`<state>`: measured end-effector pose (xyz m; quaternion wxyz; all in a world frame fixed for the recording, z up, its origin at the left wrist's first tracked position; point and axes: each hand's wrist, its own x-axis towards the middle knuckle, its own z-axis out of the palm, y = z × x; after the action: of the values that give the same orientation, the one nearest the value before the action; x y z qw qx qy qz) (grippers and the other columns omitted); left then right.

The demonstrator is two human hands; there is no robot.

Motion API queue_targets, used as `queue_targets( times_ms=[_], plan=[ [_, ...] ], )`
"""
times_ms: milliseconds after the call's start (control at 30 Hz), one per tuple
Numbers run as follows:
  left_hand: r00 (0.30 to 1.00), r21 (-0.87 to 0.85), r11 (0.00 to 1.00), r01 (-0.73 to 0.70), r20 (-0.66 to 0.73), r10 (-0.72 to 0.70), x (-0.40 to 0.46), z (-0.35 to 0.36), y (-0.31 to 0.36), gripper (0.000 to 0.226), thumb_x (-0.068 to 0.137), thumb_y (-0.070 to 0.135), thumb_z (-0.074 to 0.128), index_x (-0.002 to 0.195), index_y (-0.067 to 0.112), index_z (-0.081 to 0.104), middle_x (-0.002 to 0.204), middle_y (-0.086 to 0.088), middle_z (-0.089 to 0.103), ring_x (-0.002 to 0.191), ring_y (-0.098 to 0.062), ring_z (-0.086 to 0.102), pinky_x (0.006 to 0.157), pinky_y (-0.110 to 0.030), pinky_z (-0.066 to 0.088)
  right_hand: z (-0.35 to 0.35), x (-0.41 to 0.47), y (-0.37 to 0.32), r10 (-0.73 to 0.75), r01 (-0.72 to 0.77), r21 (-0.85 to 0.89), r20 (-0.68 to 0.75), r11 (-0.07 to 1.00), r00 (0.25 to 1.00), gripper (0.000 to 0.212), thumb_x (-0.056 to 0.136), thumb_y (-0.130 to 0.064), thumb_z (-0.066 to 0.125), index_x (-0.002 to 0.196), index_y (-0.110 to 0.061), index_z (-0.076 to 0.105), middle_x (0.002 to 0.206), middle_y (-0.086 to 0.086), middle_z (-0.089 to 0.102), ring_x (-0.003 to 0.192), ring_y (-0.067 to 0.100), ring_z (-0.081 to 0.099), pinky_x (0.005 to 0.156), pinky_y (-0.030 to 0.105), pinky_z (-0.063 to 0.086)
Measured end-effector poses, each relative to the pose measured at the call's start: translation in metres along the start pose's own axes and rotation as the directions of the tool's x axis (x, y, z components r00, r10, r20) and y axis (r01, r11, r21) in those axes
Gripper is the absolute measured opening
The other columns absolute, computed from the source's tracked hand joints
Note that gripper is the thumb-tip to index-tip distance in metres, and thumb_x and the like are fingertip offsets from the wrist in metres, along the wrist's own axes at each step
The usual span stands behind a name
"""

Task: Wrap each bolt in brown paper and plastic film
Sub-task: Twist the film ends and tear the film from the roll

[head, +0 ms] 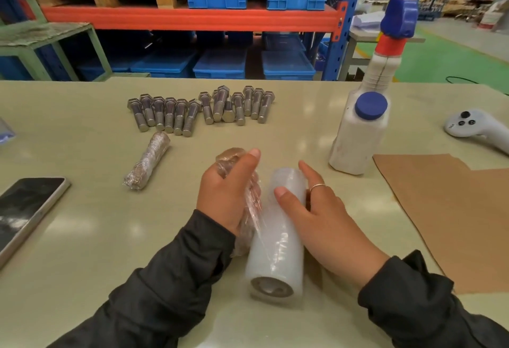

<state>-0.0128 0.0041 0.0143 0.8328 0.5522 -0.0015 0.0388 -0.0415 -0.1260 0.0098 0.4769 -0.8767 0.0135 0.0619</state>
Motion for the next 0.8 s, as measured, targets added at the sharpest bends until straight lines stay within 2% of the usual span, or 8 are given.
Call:
queue_targets(
  times_ms=[133,267,333,400,467,600,700,800],
  plan=[
    [0.997,-0.187,0.979,0.076,0.041,-0.069,0.001,0.0,0.002,0.033,0.062,0.027,0.069,0.057,0.019,0.038,0.044,0.003,0.034,0.033,-0.011,0.033,0.036,-0.017,0.034,0.004,-0.005,-0.009,-0.009,0.043,0.35,-0.099,0.936,0.995,0.054,0.082,-0.046,0.056,0.121,-0.061,0.022,0.13,0.001,0.038,0.108,0.02,0.055,0.094,0.042,0.048],
    [0.993,-0.262,0.959,0.112,0.056,-0.101,0.001,0.003,0.0,0.022,0.06,0.022,0.069,0.054,0.018,0.048,0.046,0.0,0.044,0.038,-0.014,0.044,0.042,-0.019,0.042,0.001,-0.006,-0.011,-0.051,0.111,0.448,-0.144,0.887,0.988,0.042,0.088,-0.033,0.056,0.101,-0.067,0.035,0.127,-0.003,0.039,0.106,0.019,0.057,0.089,0.041,0.052],
    [0.989,-0.264,0.954,0.145,0.046,-0.138,0.0,0.004,-0.001,0.016,0.057,0.023,0.069,0.055,0.016,0.054,0.05,-0.003,0.052,0.043,-0.018,0.051,0.046,-0.023,0.047,-0.004,-0.004,-0.01,-0.181,0.266,0.319,-0.27,0.91,0.946,0.037,0.09,-0.031,0.054,0.104,-0.064,0.044,0.133,-0.005,0.034,0.118,0.009,0.048,0.101,0.032,0.044],
    [0.988,-0.192,0.969,0.153,0.02,-0.152,-0.001,0.006,0.0,0.018,0.056,0.028,0.068,0.059,0.015,0.056,0.052,-0.002,0.052,0.04,-0.016,0.048,0.04,-0.02,0.043,-0.01,-0.003,-0.013,-0.37,0.417,0.045,-0.385,0.908,0.845,0.034,0.094,-0.032,0.049,0.105,-0.064,0.046,0.137,-0.01,0.021,0.122,-0.016,0.025,0.104,0.005,0.023],
    [0.991,-0.161,0.977,0.137,0.014,-0.137,-0.002,0.008,0.003,0.022,0.056,0.031,0.066,0.063,0.014,0.055,0.053,-0.002,0.05,0.038,-0.013,0.044,0.037,-0.018,0.038,-0.013,-0.002,-0.012,-0.503,0.455,-0.214,-0.395,0.864,0.769,0.035,0.095,-0.031,0.047,0.107,-0.063,0.043,0.14,-0.005,0.014,0.123,-0.013,0.018,0.101,-0.004,0.007],
    [0.992,-0.167,0.978,0.126,0.047,-0.119,-0.002,0.006,0.006,0.021,0.058,0.033,0.064,0.062,0.016,0.051,0.057,-0.002,0.048,0.04,-0.012,0.042,0.035,-0.015,0.032,-0.013,-0.003,-0.01,-0.506,0.358,-0.438,-0.289,0.825,0.813,0.032,0.092,-0.029,0.049,0.111,-0.055,0.055,0.148,-0.004,0.008,0.133,0.014,0.015,0.105,0.012,0.004],
    [0.982,-0.192,0.97,0.152,0.139,-0.127,-0.001,0.006,0.007,0.025,0.063,0.032,0.061,0.063,0.013,0.045,0.057,-0.003,0.041,0.041,-0.012,0.035,0.035,-0.016,0.03,-0.007,-0.007,-0.013,-0.535,0.302,-0.6,-0.255,0.741,0.805,0.03,0.088,-0.025,0.057,0.11,-0.043,0.064,0.15,0.009,0.016,0.127,0.034,0.028,0.1,0.04,0.036],
    [0.977,-0.254,0.947,0.194,0.139,-0.163,-0.001,0.006,0.008,0.023,0.061,0.031,0.061,0.059,0.014,0.046,0.057,-0.001,0.041,0.047,-0.011,0.041,0.045,-0.022,0.039,0.001,-0.011,-0.019,-0.557,0.267,-0.659,-0.279,0.704,0.782,0.029,0.079,-0.017,0.069,0.104,-0.032,0.071,0.144,0.02,0.032,0.115,0.045,0.044,0.081,0.052,0.052]
  ],
)
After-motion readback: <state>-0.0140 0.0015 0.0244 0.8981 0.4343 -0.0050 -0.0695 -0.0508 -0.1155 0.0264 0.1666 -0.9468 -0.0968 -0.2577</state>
